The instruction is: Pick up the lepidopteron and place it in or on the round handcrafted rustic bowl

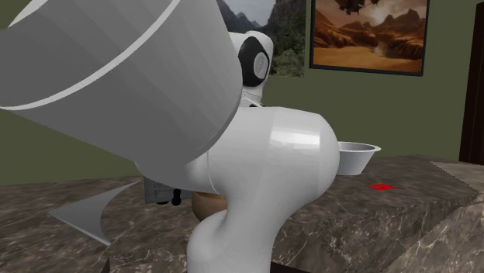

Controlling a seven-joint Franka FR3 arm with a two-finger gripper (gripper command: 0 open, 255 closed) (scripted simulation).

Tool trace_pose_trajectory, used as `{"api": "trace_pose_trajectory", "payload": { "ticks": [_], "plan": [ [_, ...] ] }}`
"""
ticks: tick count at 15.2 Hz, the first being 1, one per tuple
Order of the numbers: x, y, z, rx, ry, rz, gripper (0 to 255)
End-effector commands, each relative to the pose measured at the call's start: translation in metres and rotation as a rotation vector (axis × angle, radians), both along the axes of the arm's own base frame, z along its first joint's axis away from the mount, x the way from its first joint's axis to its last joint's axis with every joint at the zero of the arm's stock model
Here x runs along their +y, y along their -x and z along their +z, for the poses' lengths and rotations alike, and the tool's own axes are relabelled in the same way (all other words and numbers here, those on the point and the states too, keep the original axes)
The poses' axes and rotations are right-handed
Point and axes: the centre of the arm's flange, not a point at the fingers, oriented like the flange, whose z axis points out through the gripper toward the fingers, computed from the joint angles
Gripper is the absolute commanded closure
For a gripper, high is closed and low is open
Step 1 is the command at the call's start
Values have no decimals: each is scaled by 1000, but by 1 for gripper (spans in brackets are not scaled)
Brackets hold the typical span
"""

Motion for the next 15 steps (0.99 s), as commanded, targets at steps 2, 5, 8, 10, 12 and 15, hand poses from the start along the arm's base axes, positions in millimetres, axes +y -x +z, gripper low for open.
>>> {"api": "trace_pose_trajectory", "payload": {
  "ticks": [2, 5, 8, 10, 12, 15],
  "plan": [
    [-1, 1, -5, 0, 0, 0, 255],
    [0, 1, -5, 0, 0, 0, 255],
    [0, 1, -5, 0, 0, 0, 0],
    [7, 0, 5, 36, 1, -43, 0],
    [22, -5, 24, 109, 3, -128, 0],
    [28, -5, 17, 122, 3, -143, 0]
  ]
}}
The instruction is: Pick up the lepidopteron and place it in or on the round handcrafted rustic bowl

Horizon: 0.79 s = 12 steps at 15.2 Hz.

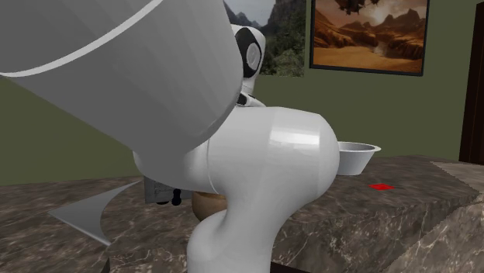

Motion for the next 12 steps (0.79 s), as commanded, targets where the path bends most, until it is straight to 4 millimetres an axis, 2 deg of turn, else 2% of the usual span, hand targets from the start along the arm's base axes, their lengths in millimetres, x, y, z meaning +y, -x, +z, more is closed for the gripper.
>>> {"api": "trace_pose_trajectory", "payload": {
  "ticks": [1, 5, 12],
  "plan": [
    [4, 1, -8, 7, 1, -8, 0],
    [11, 5, -31, 7, 1, -8, 0],
    [11, 5, -31, 7, 1, -8, 0]
  ]
}}
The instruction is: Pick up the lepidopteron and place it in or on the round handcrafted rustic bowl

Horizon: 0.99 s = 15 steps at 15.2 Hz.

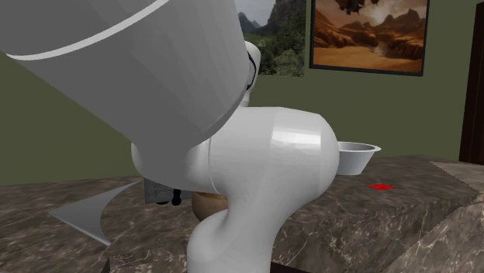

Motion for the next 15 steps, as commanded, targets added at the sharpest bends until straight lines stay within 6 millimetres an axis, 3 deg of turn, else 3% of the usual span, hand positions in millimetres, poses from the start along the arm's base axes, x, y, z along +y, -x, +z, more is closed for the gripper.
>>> {"api": "trace_pose_trajectory", "payload": {
  "ticks": [1, 2, 11, 12, 13, 15],
  "plan": [
    [0, 0, 0, 0, 0, 0, 0],
    [0, 0, 0, 0, 0, 0, 255],
    [0, 0, 0, 0, 0, 0, 255],
    [0, 0, 0, 0, 0, 0, 0],
    [24, 8, 3, -79, 234, 27, 0],
    [70, 26, -9, -237, 703, 82, 0]
  ]
}}
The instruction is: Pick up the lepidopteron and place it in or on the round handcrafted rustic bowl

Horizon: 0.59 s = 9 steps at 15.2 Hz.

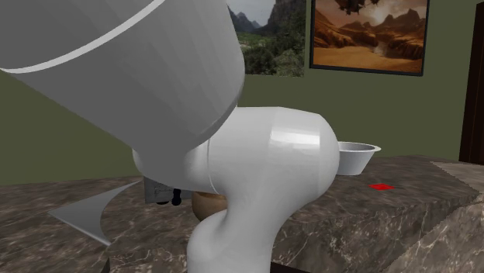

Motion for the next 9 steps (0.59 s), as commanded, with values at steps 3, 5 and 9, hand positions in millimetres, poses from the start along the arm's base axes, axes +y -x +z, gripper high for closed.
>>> {"api": "trace_pose_trajectory", "payload": {
  "ticks": [3, 5, 9],
  "plan": [
    [45, 24, -37, -221, 608, 71, 0],
    [38, 22, -44, -221, 608, 71, 0],
    [23, 17, -58, -221, 608, 71, 0]
  ]
}}
